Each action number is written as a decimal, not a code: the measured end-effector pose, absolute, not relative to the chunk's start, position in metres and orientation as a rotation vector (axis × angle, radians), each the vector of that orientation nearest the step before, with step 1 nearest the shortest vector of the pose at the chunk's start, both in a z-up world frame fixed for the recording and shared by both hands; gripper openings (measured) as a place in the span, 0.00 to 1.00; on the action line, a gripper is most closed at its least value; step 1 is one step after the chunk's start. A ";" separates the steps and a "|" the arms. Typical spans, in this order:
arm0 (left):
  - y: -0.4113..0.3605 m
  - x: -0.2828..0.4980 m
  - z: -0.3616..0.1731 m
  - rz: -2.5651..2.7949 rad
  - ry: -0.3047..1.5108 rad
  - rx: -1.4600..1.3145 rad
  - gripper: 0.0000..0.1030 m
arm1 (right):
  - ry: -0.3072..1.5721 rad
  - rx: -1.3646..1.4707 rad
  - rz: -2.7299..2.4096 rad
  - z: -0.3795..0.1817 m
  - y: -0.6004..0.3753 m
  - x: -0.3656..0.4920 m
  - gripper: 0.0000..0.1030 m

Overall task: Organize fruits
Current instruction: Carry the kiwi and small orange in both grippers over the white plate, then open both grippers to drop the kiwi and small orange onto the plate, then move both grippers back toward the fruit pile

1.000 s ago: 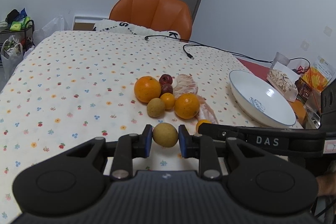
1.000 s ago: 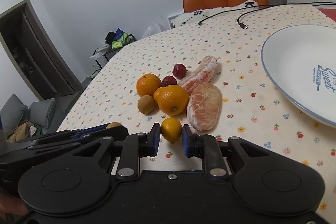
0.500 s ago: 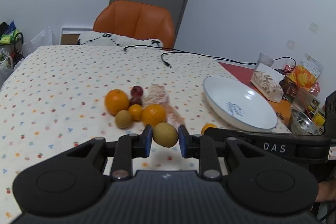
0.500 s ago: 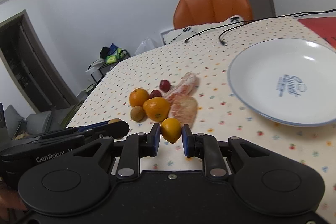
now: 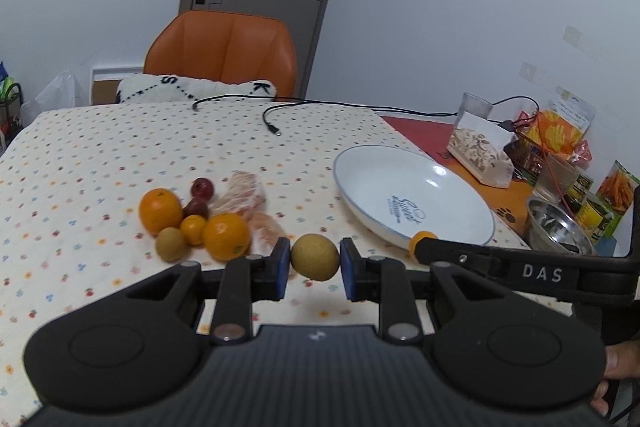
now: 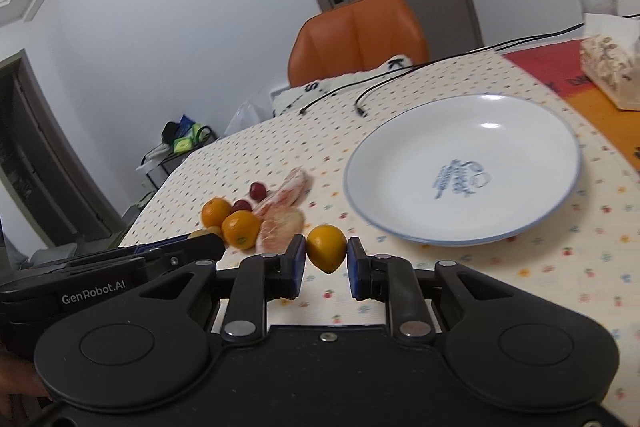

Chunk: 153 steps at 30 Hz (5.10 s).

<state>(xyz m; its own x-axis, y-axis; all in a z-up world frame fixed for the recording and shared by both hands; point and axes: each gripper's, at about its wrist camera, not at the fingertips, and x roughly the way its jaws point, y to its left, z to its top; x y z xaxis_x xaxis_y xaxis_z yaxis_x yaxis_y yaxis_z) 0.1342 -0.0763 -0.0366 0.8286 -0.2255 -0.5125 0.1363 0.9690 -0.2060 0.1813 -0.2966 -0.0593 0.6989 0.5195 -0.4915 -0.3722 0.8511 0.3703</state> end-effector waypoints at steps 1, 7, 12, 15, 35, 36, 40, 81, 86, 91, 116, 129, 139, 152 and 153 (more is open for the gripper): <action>-0.080 0.135 -0.036 -0.199 0.563 -0.159 0.24 | 0.612 0.248 0.496 -0.057 -0.300 0.180 0.20; -0.099 0.143 -0.033 -0.227 0.559 -0.146 0.24 | 0.576 0.260 0.453 -0.050 -0.325 0.177 0.20; -0.113 0.150 -0.030 -0.249 0.552 -0.136 0.24 | 0.556 0.255 0.411 -0.047 -0.342 0.178 0.20; -0.122 0.154 -0.028 -0.260 0.549 -0.128 0.24 | 0.553 0.267 0.393 -0.048 -0.352 0.179 0.20; -0.162 0.180 -0.028 -0.306 0.554 -0.097 0.24 | 0.544 0.320 0.308 -0.057 -0.397 0.198 0.20; -0.164 0.182 -0.028 -0.308 0.553 -0.096 0.24 | 0.543 0.321 0.309 -0.058 -0.398 0.199 0.20; -0.170 0.188 -0.029 -0.313 0.556 -0.090 0.24 | 0.541 0.325 0.310 -0.058 -0.400 0.202 0.20; -0.116 0.183 -0.032 -0.149 0.572 -0.132 0.74 | 0.572 0.294 0.376 -0.063 -0.367 0.204 0.45; -0.100 0.175 -0.030 -0.120 0.562 -0.141 0.75 | 0.576 0.280 0.396 -0.061 -0.355 0.202 0.45; -0.084 0.167 -0.030 -0.095 0.557 -0.153 0.75 | 0.578 0.269 0.414 -0.059 -0.344 0.200 0.47; -0.025 0.148 -0.048 -0.021 0.584 -0.201 0.75 | 0.608 0.214 0.552 -0.057 -0.276 0.194 0.85; 0.003 0.148 -0.053 0.005 0.591 -0.229 0.75 | 0.614 0.210 0.580 -0.064 -0.245 0.202 0.95; 0.009 0.155 -0.057 -0.037 0.605 -0.253 0.72 | 0.677 0.182 0.593 -0.076 -0.221 0.220 0.68; 0.005 0.167 -0.061 -0.093 0.625 -0.268 0.54 | 0.714 0.130 0.603 -0.089 -0.196 0.236 0.32; 0.004 0.168 -0.061 -0.098 0.626 -0.268 0.52 | 0.720 0.139 0.601 -0.089 -0.198 0.237 0.31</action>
